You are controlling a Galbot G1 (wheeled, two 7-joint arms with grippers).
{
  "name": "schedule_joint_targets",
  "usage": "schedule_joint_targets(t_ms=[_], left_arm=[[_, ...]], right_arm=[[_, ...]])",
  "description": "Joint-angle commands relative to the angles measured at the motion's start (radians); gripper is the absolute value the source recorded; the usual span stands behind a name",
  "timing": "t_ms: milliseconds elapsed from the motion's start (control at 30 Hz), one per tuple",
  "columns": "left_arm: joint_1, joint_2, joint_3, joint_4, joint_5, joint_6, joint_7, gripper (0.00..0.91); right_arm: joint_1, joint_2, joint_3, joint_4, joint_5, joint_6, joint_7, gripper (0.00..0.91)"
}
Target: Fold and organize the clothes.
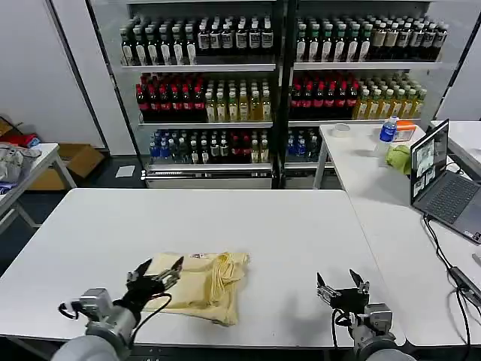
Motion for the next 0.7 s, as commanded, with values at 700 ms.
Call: schedule_joint_targets(t_ms=[700], left_arm=[[-0.049,0.051,-0.087,0.298,-0.271,0.02,0.125,0.907]], right_arm=[[-0.036,-0.001,0.042,0.029,0.0,-0.001,-0.001,0.907]])
